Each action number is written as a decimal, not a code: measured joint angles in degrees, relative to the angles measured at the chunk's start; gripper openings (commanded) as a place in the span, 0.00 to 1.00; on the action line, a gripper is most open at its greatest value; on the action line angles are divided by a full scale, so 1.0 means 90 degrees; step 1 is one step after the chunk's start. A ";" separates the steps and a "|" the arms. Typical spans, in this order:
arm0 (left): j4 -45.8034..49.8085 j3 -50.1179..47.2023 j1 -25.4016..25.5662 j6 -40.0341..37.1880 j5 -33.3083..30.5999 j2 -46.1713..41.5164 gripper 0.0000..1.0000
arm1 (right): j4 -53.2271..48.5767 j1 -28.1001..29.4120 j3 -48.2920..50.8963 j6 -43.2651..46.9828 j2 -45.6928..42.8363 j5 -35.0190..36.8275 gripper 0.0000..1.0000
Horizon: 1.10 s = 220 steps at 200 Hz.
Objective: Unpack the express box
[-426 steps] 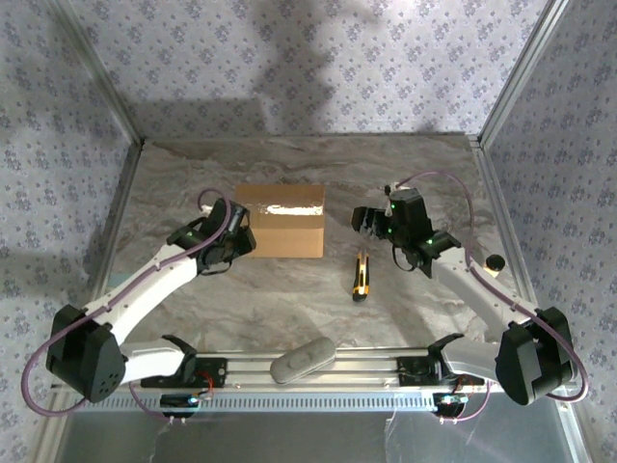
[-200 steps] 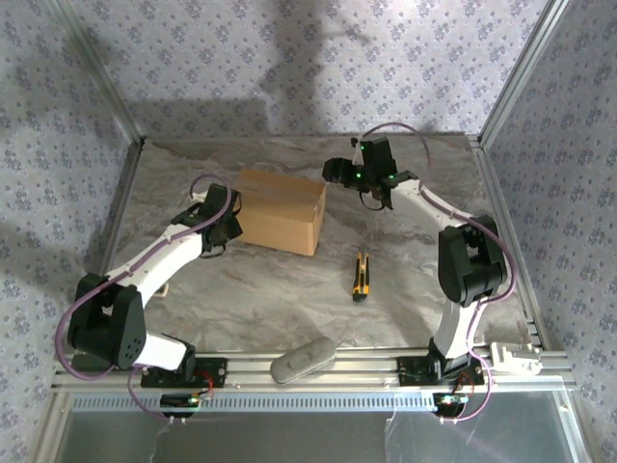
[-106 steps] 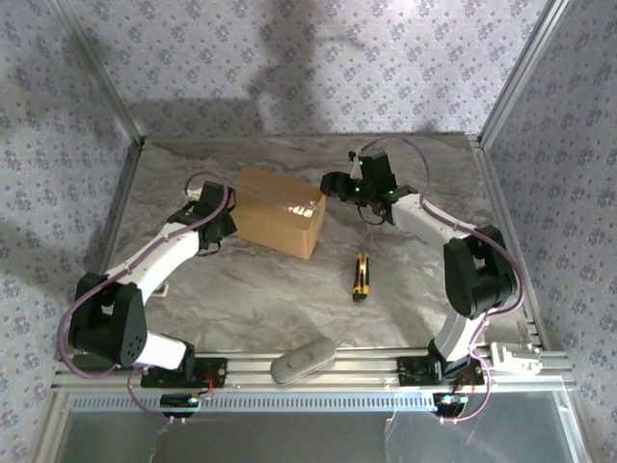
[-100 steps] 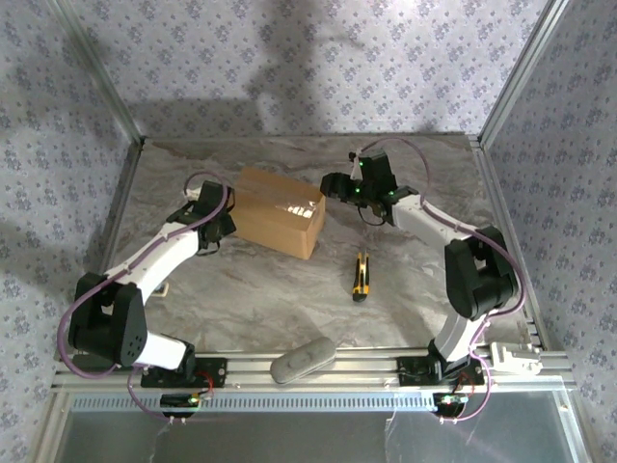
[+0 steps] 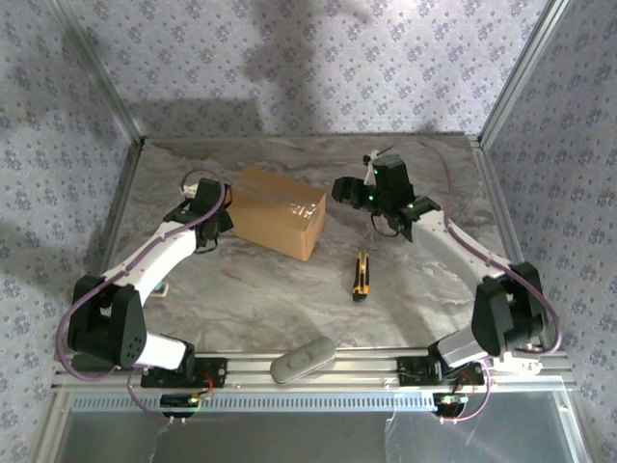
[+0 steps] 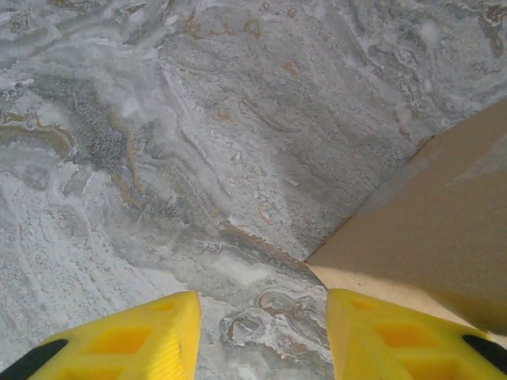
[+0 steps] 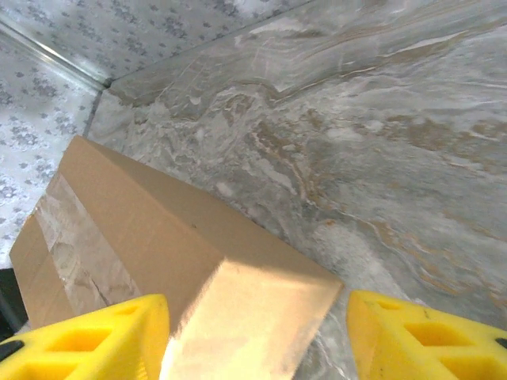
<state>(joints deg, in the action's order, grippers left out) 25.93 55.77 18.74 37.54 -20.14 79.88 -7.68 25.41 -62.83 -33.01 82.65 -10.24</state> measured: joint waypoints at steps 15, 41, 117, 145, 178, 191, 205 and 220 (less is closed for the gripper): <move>0.0049 0.0000 0.0000 -0.0007 0.0087 -0.0177 0.46 | -0.0277 0.0097 0.0338 -0.0005 -0.0481 0.0318 0.63; 0.0202 0.0000 0.0000 -0.0155 0.0325 -0.0668 0.46 | -0.0971 0.0588 0.1056 -0.0126 -0.1141 0.0940 0.63; 0.0357 -0.0015 0.0075 -0.0262 0.0845 -0.1651 0.47 | -0.3126 0.2259 0.1979 -0.1353 -0.1814 0.2433 0.71; 0.0233 -0.0185 0.0146 -0.0211 0.0923 -0.1783 0.47 | -0.3388 0.2300 0.2181 -0.1634 -0.1698 0.2565 0.68; 0.0223 -0.0228 0.0185 -0.0163 0.0959 -0.1787 0.47 | -0.3252 0.2176 0.2368 -0.1749 -0.1428 0.2460 0.66; 0.0214 -0.0228 0.0192 -0.0155 0.0962 -0.1787 0.47 | -0.3113 0.2084 0.2387 -0.1751 -0.1358 0.2375 0.65; 0.0209 -0.0228 0.0221 -0.0131 0.0957 -0.1792 0.47 | -0.2931 0.1996 0.2387 -0.1749 -0.1273 0.2322 0.65; 0.0209 -0.0228 0.0238 -0.0100 0.0957 -0.1792 0.47 | -0.2778 0.1931 0.2387 -0.1736 -0.1168 0.2276 0.64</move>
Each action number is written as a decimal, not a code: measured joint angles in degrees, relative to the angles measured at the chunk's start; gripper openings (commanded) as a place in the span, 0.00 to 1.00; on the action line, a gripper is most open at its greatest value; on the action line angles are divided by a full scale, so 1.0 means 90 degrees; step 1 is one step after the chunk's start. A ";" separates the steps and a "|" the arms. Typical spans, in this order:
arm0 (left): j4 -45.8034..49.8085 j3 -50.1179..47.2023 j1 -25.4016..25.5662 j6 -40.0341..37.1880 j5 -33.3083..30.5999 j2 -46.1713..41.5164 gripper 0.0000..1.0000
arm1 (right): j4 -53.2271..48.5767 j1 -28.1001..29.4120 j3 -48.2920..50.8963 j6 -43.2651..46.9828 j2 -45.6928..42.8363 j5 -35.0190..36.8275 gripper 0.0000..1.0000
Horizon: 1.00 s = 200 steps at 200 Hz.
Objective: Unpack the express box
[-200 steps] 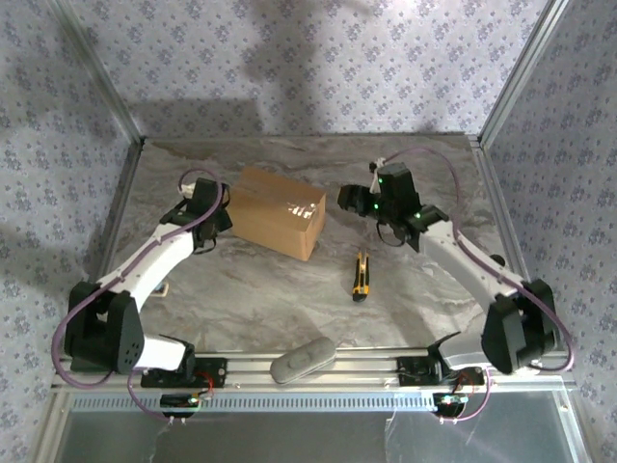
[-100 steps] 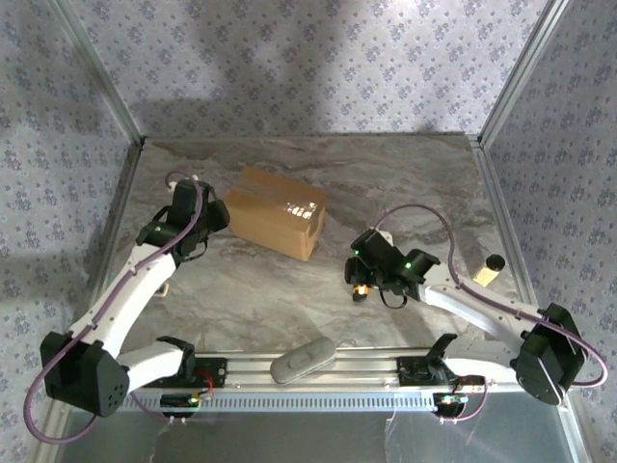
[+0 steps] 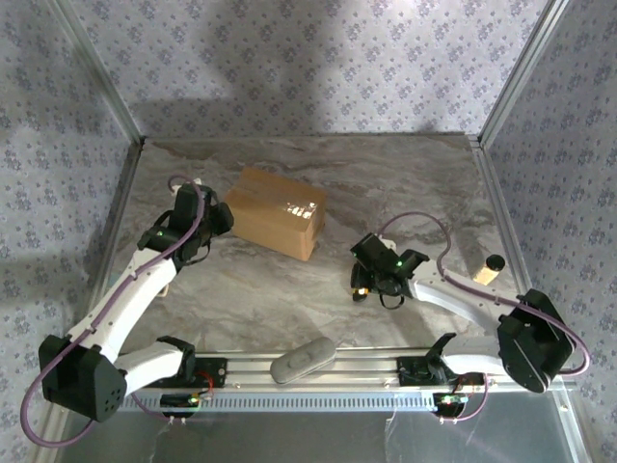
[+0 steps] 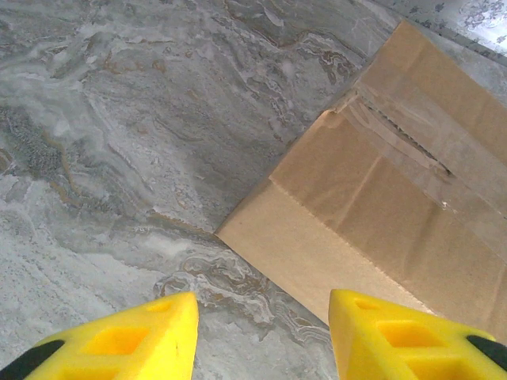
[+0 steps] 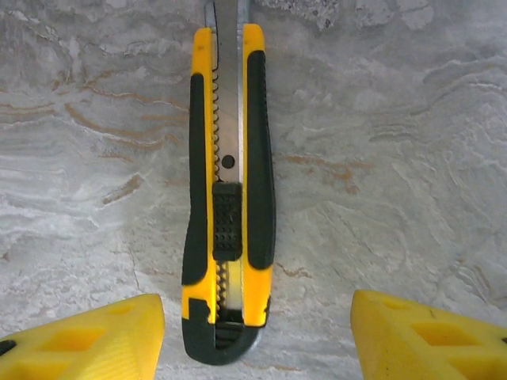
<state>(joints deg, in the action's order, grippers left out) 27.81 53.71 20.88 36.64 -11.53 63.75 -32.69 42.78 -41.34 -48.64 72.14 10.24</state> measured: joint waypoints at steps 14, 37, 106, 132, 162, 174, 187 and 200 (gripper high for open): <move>0.0002 -0.0002 0.0029 0.0024 -0.0002 -0.0002 0.47 | 0.0134 -0.0061 0.0000 0.0019 0.0138 -0.0070 0.62; 0.0007 -0.0058 0.0046 0.0068 -0.0005 -0.0068 0.47 | 0.0325 -0.0109 -0.0002 0.0056 0.0398 -0.0170 0.61; 0.0022 -0.0075 0.0100 0.0177 -0.0063 -0.0119 0.49 | 0.0843 -0.0206 -0.0027 0.0083 0.1188 -0.0367 0.50; 0.0022 -0.0075 0.0100 0.0202 -0.0102 -0.0119 0.49 | 0.0816 -0.0206 -0.0175 0.0155 0.1511 -0.0381 0.43; 0.0024 -0.0075 0.0112 0.0202 -0.0136 -0.0107 0.49 | 0.0614 -0.0211 -0.0342 0.0177 0.1610 -0.0381 0.31; 0.0022 -0.0075 0.0112 0.0202 -0.0148 -0.0107 0.49 | 0.0580 -0.0211 -0.0381 0.0199 0.1642 -0.0376 0.29; 0.0024 -0.0075 0.0117 0.0202 -0.0151 -0.0107 0.49 | 0.0539 -0.0209 -0.0418 0.0219 0.1659 -0.0372 0.27; 0.0024 -0.0075 0.0117 0.0202 -0.0148 -0.0107 0.52 | 0.0544 -0.0209 -0.0432 0.0255 0.1659 -0.0342 0.26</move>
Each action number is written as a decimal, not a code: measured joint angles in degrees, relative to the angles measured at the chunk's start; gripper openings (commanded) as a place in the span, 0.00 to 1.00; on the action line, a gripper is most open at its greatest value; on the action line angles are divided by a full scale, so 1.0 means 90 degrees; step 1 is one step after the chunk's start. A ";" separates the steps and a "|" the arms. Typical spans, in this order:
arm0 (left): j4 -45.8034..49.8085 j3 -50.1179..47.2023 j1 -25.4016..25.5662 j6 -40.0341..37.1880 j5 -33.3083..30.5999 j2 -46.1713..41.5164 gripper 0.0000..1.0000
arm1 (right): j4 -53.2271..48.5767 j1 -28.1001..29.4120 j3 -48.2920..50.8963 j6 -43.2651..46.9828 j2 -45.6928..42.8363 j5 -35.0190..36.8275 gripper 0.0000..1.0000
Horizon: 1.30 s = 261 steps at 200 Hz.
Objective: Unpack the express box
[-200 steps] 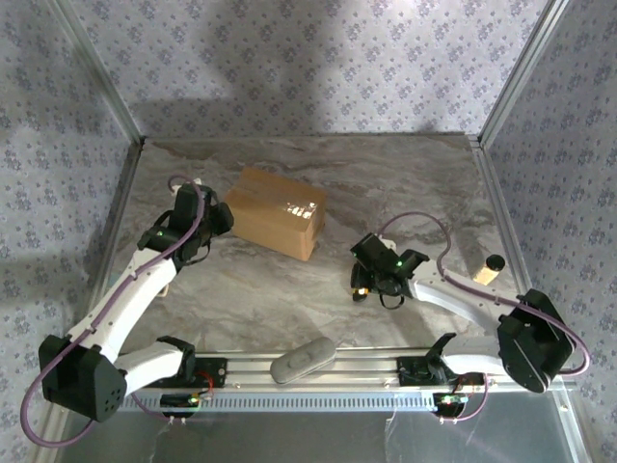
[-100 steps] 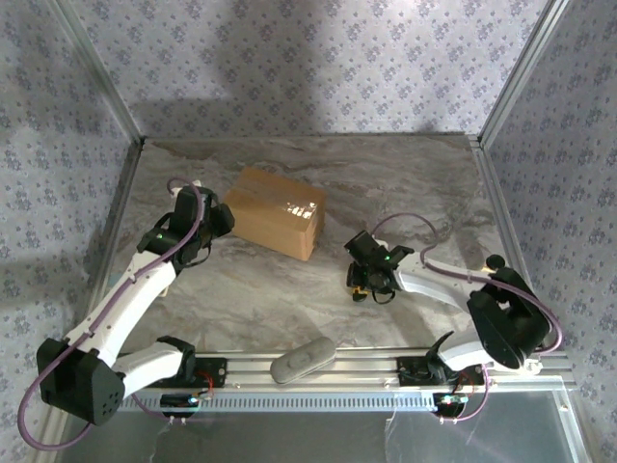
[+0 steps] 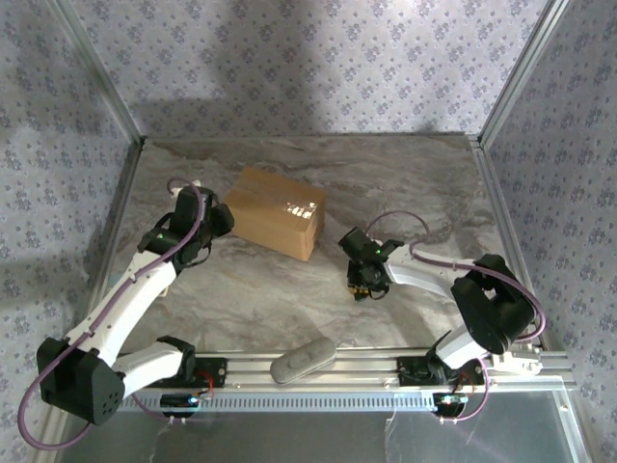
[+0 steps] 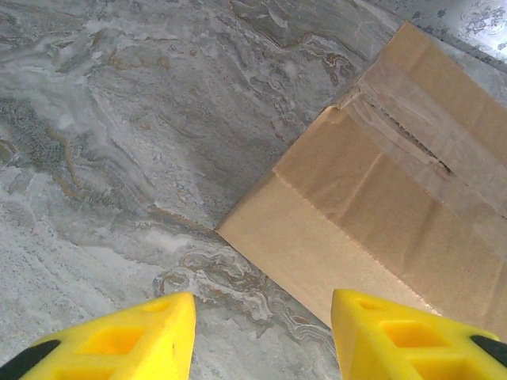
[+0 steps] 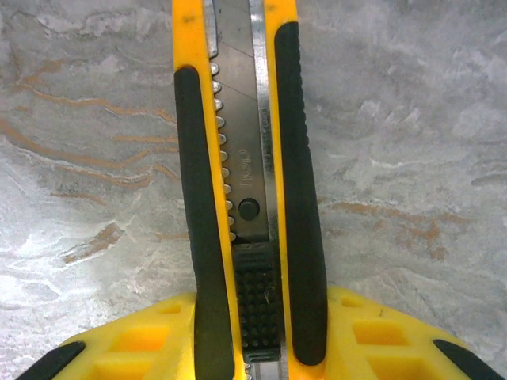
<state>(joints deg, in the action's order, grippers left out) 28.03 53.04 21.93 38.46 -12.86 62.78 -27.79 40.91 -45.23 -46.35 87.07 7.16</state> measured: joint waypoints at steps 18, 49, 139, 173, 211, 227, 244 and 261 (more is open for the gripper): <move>0.0002 0.0000 0.0024 -0.0007 0.0015 0.0000 0.55 | -0.0041 0.0000 -0.0032 0.0085 -0.0007 0.0080 0.26; -0.0005 0.0005 0.0024 -0.0019 0.0299 0.0000 0.62 | -0.0342 0.0000 -0.0289 0.0311 -0.0238 0.0233 0.26; -0.0444 0.0522 0.0197 0.0097 0.2120 0.0070 0.63 | -0.1069 0.0015 -0.1472 0.1209 -0.1532 0.0525 0.26; -0.0792 0.0629 0.0585 0.0238 0.2681 0.0352 0.62 | -0.1093 0.0160 -0.1712 0.1528 -0.1683 0.0510 0.26; -0.1171 0.0874 0.1003 0.0355 0.3050 0.0797 0.61 | -0.0967 0.0398 -0.1955 0.1863 -0.1690 0.0418 0.26; -0.1343 0.0952 0.1124 0.0391 0.3157 0.0986 0.61 | -0.0811 0.0500 -0.2008 0.1972 -0.1690 0.0345 0.27; -0.1530 0.1035 0.1224 0.0430 0.3232 0.1183 0.60 | -0.0636 0.0593 -0.2067 0.2064 -0.1690 0.0274 0.26; -0.1719 0.1117 0.1304 0.0483 0.3288 0.1328 0.60 | -0.0481 0.0663 -0.2166 0.2120 -0.1688 0.0233 0.27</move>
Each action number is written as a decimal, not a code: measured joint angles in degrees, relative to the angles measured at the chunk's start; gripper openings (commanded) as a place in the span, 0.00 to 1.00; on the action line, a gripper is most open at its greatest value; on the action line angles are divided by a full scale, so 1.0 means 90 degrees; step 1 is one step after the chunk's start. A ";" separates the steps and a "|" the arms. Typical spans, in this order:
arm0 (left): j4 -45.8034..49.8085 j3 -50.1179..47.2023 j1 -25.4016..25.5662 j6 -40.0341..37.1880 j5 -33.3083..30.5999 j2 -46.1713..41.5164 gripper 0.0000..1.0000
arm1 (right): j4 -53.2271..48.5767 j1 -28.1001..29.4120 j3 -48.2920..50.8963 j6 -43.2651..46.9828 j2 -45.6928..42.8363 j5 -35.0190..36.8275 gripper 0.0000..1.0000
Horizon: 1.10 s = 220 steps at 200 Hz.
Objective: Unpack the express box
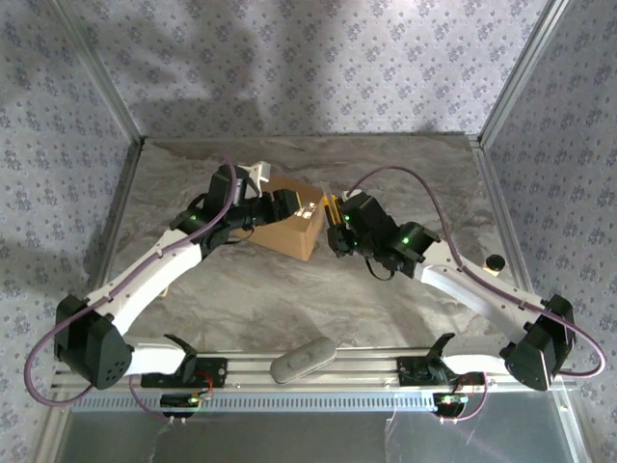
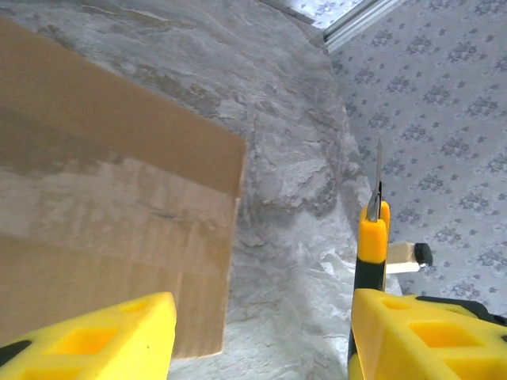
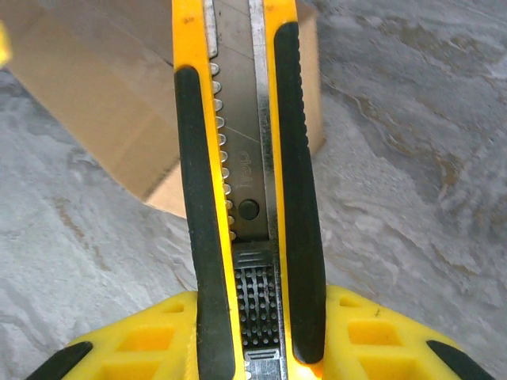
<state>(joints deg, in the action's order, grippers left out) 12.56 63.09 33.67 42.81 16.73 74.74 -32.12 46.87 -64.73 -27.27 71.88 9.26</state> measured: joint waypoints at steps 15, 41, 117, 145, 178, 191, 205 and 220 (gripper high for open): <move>-0.0192 0.0085 0.0070 0.0039 0.0061 0.0112 0.58 | 0.0114 0.0036 -0.0095 0.0041 0.0012 -0.0022 0.26; -0.0427 0.0255 0.0209 0.0066 0.0143 0.0321 0.57 | 0.0228 0.0085 -0.0352 0.0117 0.0112 -0.0039 0.27; -0.0639 0.0629 0.0469 0.0066 0.0243 0.0627 0.56 | 0.0318 0.0185 -0.0542 0.0141 0.0211 -0.0053 0.27; -0.0641 0.0629 0.0469 0.0066 0.0243 0.0661 0.55 | 0.0357 0.0185 -0.0546 0.0141 0.0216 -0.0058 0.27; -0.0653 0.0629 0.0481 0.0066 0.0240 0.0716 0.54 | 0.0391 0.0185 -0.0551 0.0141 0.0255 -0.0126 0.27; -0.0673 0.0631 0.0481 0.0066 0.0243 0.0750 0.53 | 0.0423 0.0199 -0.0554 0.0141 0.0291 -0.0131 0.27; -0.0697 0.0631 0.0481 0.0068 0.0240 0.0792 0.52 | 0.0442 0.0221 -0.0568 0.0141 0.0342 -0.0131 0.27; -0.0707 0.0639 0.0483 0.0080 0.0243 0.0831 0.50 | 0.0461 0.0245 -0.0588 0.0141 0.0389 -0.0138 0.27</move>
<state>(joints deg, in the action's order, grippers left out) 6.20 68.84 38.02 43.53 18.92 82.21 -27.97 49.08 -70.02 -26.00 75.37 8.01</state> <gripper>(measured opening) 0.512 0.317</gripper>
